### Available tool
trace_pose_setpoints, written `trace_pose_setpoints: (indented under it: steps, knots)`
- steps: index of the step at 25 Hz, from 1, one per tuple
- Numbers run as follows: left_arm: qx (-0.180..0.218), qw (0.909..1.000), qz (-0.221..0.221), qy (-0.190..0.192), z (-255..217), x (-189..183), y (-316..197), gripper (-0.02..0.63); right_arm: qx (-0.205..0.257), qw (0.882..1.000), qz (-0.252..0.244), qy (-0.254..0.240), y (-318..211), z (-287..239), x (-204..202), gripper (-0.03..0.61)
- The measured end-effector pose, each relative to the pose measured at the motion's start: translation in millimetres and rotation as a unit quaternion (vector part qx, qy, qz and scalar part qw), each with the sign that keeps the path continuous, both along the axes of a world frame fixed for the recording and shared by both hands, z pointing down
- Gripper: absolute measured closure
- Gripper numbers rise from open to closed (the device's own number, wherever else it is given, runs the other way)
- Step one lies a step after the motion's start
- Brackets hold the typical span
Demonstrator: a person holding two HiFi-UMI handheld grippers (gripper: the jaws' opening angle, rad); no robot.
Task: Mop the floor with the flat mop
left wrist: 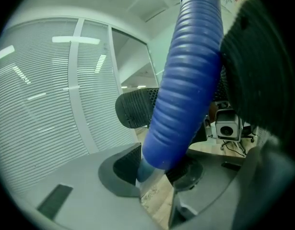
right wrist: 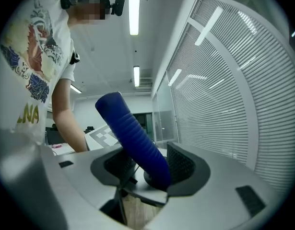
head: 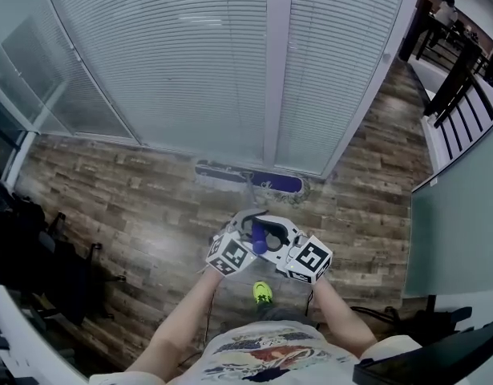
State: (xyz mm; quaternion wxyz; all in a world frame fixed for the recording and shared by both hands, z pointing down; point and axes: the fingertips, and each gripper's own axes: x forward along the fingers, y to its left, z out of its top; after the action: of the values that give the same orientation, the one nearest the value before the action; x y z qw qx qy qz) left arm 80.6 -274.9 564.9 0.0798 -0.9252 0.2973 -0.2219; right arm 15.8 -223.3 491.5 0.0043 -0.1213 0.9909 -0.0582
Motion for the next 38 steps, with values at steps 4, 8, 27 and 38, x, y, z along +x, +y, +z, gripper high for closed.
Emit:
trace_pose_setpoints:
  steps: [4,8,27,38]
  knots:
    - [-0.004,1.0,-0.003,-0.005,8,-4,18,0.518,-0.004,1.0,0.0,0.012,18,7,-3,0.364]
    - [-0.003,0.9999,-0.01,-0.002,9,-4,44,0.518,-0.005,1.0,0.0,0.015,44,9,-3,0.364]
    - [-0.005,0.9982,-0.047,0.037,-6,-46,364,0.517,0.011,0.998,-0.046,0.033,370,-1,-47,0.364]
    - [-0.004,0.9955,-0.08,0.051,-1,-52,473,0.518,0.046,0.994,-0.091,0.039,483,2,-52,0.364]
